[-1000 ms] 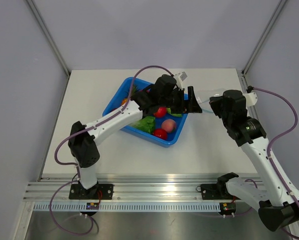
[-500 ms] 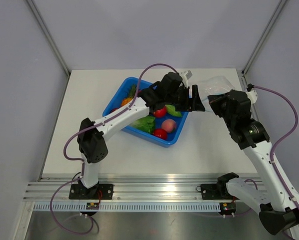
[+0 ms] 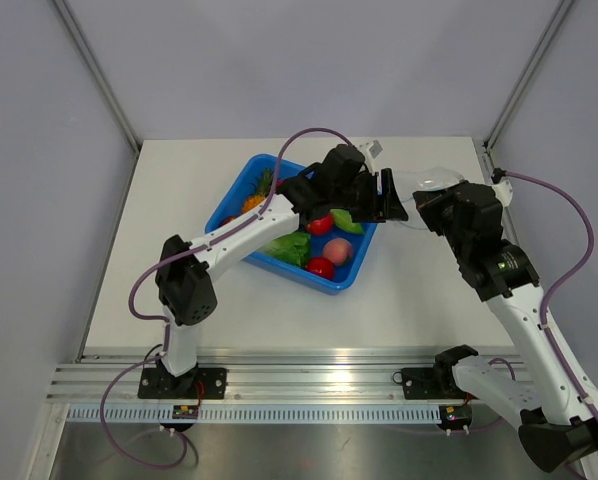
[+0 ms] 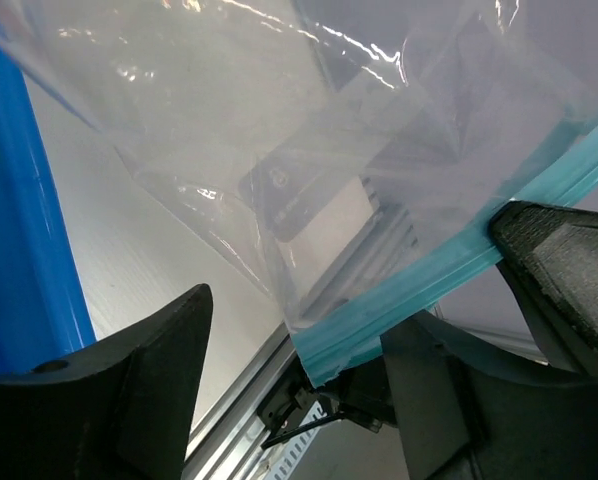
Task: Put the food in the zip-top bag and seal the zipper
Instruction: Adjust the zipper food storage bag at the center of the board.
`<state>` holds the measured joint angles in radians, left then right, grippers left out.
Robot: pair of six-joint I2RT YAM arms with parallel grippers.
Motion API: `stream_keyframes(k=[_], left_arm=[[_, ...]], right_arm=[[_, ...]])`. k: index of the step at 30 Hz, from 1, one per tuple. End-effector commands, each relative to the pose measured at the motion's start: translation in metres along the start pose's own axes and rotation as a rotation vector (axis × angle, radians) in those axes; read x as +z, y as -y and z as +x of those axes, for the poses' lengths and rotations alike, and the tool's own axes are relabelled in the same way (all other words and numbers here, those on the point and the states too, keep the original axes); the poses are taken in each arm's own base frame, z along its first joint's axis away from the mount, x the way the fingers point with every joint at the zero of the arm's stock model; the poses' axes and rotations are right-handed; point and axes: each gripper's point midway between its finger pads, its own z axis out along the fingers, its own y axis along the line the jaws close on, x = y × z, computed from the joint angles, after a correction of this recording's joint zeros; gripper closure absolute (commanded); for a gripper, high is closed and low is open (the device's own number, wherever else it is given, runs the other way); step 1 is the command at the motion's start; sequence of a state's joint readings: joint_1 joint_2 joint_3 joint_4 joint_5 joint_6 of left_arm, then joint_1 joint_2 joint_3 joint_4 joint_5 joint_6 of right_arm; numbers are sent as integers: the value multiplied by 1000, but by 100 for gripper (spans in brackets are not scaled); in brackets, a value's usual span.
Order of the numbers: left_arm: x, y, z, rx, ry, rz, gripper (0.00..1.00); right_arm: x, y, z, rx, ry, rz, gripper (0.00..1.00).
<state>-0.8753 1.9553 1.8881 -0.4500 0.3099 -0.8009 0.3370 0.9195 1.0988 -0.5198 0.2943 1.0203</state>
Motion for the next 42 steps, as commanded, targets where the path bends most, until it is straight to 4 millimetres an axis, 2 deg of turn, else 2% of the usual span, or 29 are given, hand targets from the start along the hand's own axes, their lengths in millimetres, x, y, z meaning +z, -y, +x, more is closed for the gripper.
stream_keyframes(k=[1, 5, 6, 9, 10, 12, 13, 15, 17, 18, 19, 21, 22, 23, 25, 26, 28, 29, 31, 32, 33, 35, 42], left_arm=[[-4, 9, -20, -16, 75, 28, 35], [-4, 5, -21, -16, 74, 26, 56], [-6, 6, -22, -14, 76, 29, 66], [-13, 3, -28, 8, 85, 26, 80], [-18, 3, -32, 16, 91, 26, 91], [-24, -1, -35, 34, 89, 22, 99], [-28, -6, -40, 32, 90, 22, 100], [-37, -8, -46, 55, 89, 29, 100], [-46, -14, -54, 78, 91, 31, 100], [-49, -19, -53, 80, 74, 16, 100], [-55, -20, -62, 86, 86, 16, 100], [-60, -29, -63, 105, 63, -5, 100], [-65, -26, -70, 110, 63, 11, 100], [-67, -27, -70, 116, 50, 17, 100], [-68, -32, -69, 100, 7, 24, 100], [-71, -28, -73, 122, 12, 34, 100], [-73, -29, -73, 121, 4, 27, 100], [-75, -28, -74, 127, 5, 34, 100], [-78, -23, -75, 136, 1, 48, 100], [-78, -22, -76, 144, 1, 54, 100], [-79, -21, -75, 145, -6, 54, 100], [-78, -23, -72, 153, -20, 52, 100], [-77, -24, -69, 151, -40, 55, 100]], right_arm=[[-6, -12, -13, 4, 45, -55, 100], [-5, -13, -11, -9, 31, -51, 100], [-5, -12, -11, -11, 31, -48, 100], [-7, -8, -10, -31, 28, -39, 100], [-9, -8, -11, -40, 31, -41, 100], [-13, -6, -13, -84, 28, -36, 100], [-13, -7, -12, -106, 18, -35, 100], [-19, -12, -11, -186, -18, -45, 91], [-24, -20, -5, -283, -86, -68, 80], [-26, -23, -3, -315, -112, -82, 65], [-25, -23, 3, -350, -147, -82, 60], [-35, -30, 9, -436, -224, -122, 48], [-33, -31, 16, -466, -266, -129, 45], [-41, -34, 17, -519, -303, -148, 41], [-38, -32, 22, -575, -355, -138, 36], [-45, -34, 21, -627, -379, -151, 33], [-40, -29, 28, -684, -439, -133, 22], [-44, -26, 28, -728, -461, -119, 19], [-38, -21, 35, -785, -489, -79, 17], [-35, -16, 31, -833, -457, -34, 16], [-36, -19, 40, -872, -465, -41, 16], [-31, -15, 41, -931, -442, 1, 16], [-30, -16, 49, -1033, -399, 15, 22]])
